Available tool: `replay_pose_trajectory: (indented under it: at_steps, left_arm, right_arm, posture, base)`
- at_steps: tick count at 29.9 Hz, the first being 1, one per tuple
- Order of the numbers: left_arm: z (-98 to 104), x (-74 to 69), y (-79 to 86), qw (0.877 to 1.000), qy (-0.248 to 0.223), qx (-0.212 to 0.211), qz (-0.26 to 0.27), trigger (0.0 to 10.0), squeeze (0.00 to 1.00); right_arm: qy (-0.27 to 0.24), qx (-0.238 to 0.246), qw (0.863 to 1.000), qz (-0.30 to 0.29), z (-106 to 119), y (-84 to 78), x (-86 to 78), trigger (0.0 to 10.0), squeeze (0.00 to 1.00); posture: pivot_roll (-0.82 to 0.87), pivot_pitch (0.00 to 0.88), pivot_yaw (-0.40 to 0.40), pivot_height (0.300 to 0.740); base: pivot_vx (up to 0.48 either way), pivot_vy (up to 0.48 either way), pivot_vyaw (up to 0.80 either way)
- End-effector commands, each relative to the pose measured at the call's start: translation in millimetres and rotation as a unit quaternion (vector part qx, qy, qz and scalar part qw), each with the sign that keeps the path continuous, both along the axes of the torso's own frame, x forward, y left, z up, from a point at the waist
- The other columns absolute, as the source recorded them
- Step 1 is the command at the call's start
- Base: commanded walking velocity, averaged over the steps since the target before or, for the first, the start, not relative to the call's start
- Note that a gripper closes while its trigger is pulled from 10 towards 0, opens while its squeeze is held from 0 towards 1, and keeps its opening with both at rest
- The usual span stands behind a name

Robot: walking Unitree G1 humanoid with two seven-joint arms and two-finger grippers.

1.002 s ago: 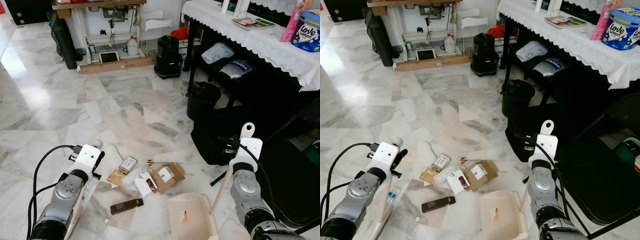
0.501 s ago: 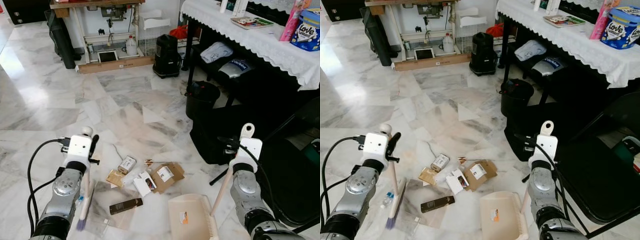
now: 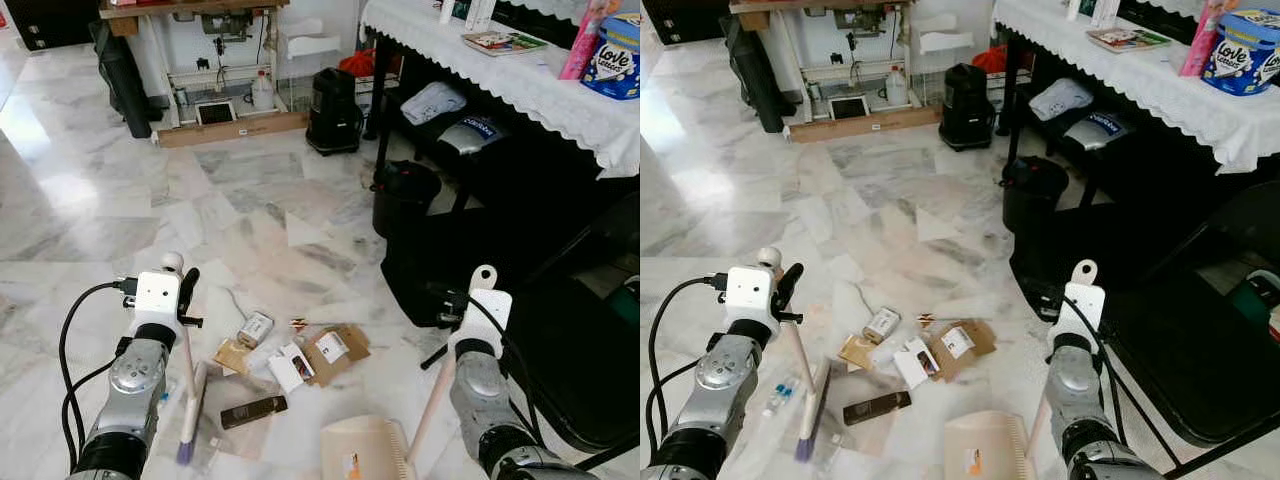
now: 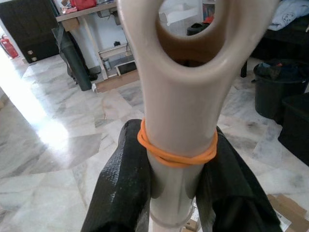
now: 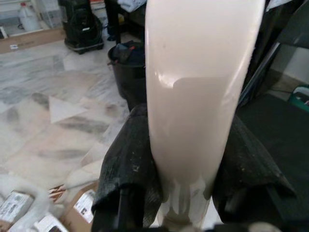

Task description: Sweep floor

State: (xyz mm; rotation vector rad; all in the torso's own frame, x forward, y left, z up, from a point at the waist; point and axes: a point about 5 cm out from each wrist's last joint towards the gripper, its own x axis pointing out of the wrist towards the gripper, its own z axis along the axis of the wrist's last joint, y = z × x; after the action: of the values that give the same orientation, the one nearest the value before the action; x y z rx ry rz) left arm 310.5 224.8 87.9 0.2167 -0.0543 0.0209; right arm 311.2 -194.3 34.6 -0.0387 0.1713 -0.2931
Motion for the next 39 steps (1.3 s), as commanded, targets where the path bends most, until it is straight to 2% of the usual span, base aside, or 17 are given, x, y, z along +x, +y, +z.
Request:
replay_pose_trajectory:
  at_steps: [1, 11, 17, 18, 24, 28, 34, 39]
  left_arm:
    - [10.4, 4.0, 3.2, 1.0, -0.025, 0.002, -0.001, 10.0, 0.0]
    - [11.4, 5.1, 3.3, 1.0, -0.024, 0.0, -0.006, 10.0, 0.0]
    - [10.9, 6.8, -0.1, 1.0, -0.021, -0.003, -0.013, 10.0, 0.0]
    - [10.8, 7.1, -0.5, 1.0, -0.02, -0.004, -0.014, 10.0, 0.0]
    - [9.8, 8.5, -3.7, 1.0, -0.014, -0.008, -0.021, 10.0, 0.0]
    - [9.5, 9.7, -5.6, 1.0, -0.011, -0.01, -0.026, 10.0, 0.0]
    - [8.4, 11.6, -9.1, 0.999, -0.006, -0.013, -0.031, 10.0, 0.0]
    - [7.9, 12.6, -10.6, 0.999, -0.004, -0.015, -0.034, 10.0, 0.0]
  right_arm:
    - [-0.001, -0.001, 1.0, 0.001, 4.4, 1.6, 5.1, 10.0, 0.0]
    - [0.045, 0.004, 0.999, -0.018, -7.8, -3.5, -1.6, 10.0, 0.0]
    - [0.059, 0.003, 0.998, -0.012, -10.4, -3.4, -2.3, 10.0, 0.0]
    - [0.078, -0.003, 0.997, -0.008, -14.0, -2.9, -3.7, 10.0, 0.0]
    - [0.1, -0.003, 0.995, 0.001, -18.0, -2.0, -4.9, 10.0, 0.0]
    - [0.137, -0.013, 0.99, 0.009, -22.0, -2.3, -5.0, 10.0, 0.0]
    - [0.17, 0.015, 0.985, 0.018, -25.4, -1.2, -4.5, 10.0, 0.0]
    - [0.206, 0.011, 0.978, 0.041, -27.8, 0.3, -4.0, 10.0, 0.0]
  posture:
    - [0.08, 0.0, 0.019, 0.74]
    - [0.08, 0.0, 0.021, 0.74]
    - [0.08, 0.0, 0.018, 0.74]
    - [0.08, 0.0, 0.018, 0.74]
    - [0.08, 0.0, 0.013, 0.74]
    - [0.07, 0.0, 0.013, 0.74]
    - [0.07, 0.0, 0.008, 0.74]
    - [0.07, 0.0, 0.005, 0.74]
  base:
    - [0.0, 0.0, 0.0]
    - [0.0, 0.0, 0.0]
    - [0.0, 0.0, 0.0]
    - [0.0, 0.0, 0.0]
    - [0.0, 0.0, 0.0]
    - [0.0, 0.0, 0.0]
    - [0.0, 0.0, 0.0]
    - [0.0, 0.0, 0.0]
